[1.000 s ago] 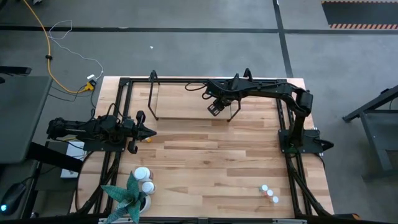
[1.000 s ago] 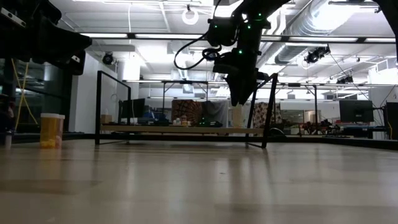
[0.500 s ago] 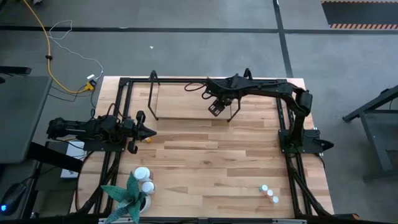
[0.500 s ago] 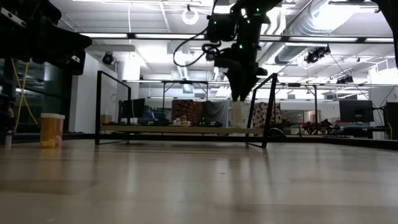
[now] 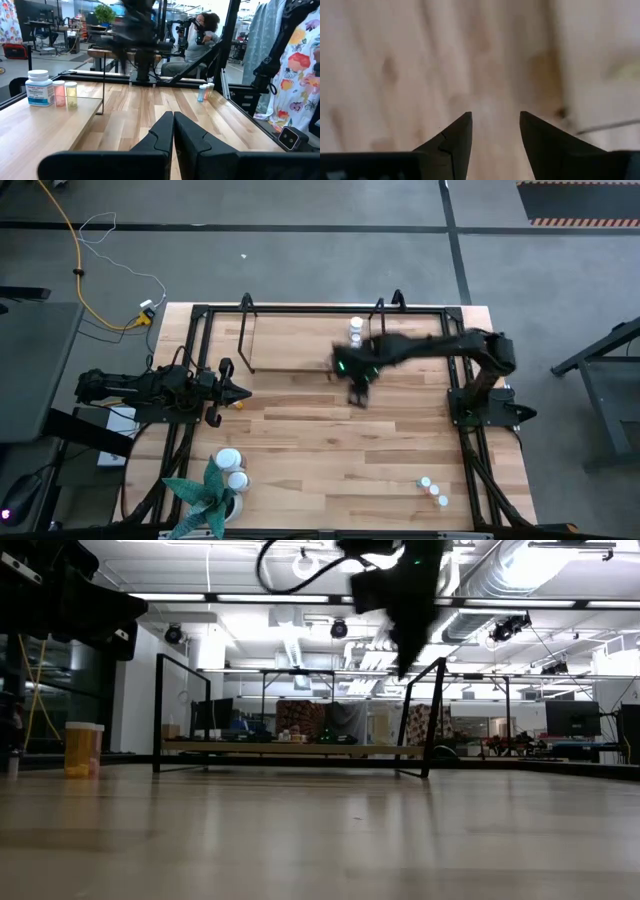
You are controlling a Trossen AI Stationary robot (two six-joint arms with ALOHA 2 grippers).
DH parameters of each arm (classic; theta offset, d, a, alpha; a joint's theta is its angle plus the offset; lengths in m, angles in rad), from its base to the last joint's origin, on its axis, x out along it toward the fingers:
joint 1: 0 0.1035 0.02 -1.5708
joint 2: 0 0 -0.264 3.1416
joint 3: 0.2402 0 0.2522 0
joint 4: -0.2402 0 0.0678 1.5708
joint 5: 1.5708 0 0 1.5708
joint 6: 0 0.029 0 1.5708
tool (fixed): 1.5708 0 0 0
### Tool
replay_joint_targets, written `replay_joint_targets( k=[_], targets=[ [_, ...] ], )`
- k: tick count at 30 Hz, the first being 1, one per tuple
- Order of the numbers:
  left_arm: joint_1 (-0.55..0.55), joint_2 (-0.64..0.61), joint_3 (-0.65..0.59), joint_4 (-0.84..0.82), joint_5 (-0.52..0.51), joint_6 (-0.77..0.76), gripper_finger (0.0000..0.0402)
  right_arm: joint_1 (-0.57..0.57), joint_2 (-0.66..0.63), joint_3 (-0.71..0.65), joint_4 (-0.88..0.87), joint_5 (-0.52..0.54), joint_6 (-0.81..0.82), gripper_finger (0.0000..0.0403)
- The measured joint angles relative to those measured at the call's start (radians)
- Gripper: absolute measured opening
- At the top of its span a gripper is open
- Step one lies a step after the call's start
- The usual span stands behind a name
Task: Pick and place medicine bottles onto shelf by color
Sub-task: Put the orange pill bottle on the shelf
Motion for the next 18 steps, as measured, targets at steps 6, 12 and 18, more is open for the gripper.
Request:
replay_joint_targets(
  k=[6, 12, 18],
  targets=[
    [0.000, 0.000, 0.000, 0.000, 0.000, 0.000, 0.0003, 0.220, -0.292, -0.451, 0.295, 0.034, 0.289, 0.0156],
    [0.000, 0.000, 0.000, 0.000, 0.000, 0.000, 0.0003, 0.446, -0.565, -0.853, 0.966, 0.300, 0.366, 0.0156],
    [0.000, 0.000, 0.000, 0.000, 0.000, 0.000, 0.0003, 0.478, -0.653, -1.030, 1.521, 0.444, 0.039, 0.0156]
  ],
)
